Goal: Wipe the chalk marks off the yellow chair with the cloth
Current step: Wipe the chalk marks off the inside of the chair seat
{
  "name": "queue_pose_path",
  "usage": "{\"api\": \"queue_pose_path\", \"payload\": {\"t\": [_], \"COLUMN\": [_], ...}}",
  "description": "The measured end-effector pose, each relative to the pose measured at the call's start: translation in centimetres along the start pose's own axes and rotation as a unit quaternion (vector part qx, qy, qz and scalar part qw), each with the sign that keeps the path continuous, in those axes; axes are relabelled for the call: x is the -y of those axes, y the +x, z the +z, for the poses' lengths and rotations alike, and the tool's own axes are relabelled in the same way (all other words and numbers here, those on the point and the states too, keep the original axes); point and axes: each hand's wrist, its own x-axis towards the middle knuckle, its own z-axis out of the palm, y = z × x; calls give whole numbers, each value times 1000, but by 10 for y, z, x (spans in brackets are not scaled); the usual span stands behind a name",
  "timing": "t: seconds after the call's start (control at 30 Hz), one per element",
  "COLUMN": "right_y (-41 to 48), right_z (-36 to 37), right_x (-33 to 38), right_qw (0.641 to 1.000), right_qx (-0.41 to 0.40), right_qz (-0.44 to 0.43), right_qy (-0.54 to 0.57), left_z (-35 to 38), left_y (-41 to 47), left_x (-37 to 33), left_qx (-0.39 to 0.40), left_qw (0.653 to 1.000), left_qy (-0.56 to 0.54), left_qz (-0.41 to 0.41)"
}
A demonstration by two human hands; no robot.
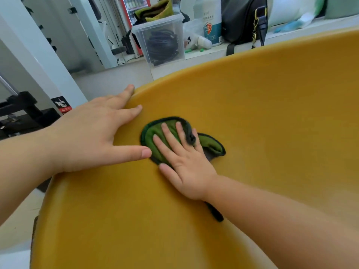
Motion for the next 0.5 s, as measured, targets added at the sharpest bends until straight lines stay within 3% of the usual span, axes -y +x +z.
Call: {"api": "queue_pose_path", "payload": {"t": [0.07,0.13,0.2,0.27,0.4,0.5], "right_y": [-53,-93,-114,-119,-101,-97], "right_z": [-3,-19,-45,-63,-31,-8], "right_x": [-39,-102,-152,-166,-95,-9], "right_qw": [993,987,974,960,927,934], "right_qx": [78,91,99,102,54,128], "right_qz": [-78,-65,28,150,355,334], "right_qy": [-33,-119,-200,-213,-110,-1], "left_z": [0,1,2,2,4,2], "left_y": [2,3,5,8,7,4], "left_x": [-1,-3,-4,-5,-9,-17], "left_qx": [7,4,-3,-5,13,21], "left_qw": [1000,999,998,996,988,977], "left_qy": [24,45,63,90,150,208], "left_qz": [3,10,13,12,-17,-36]}}
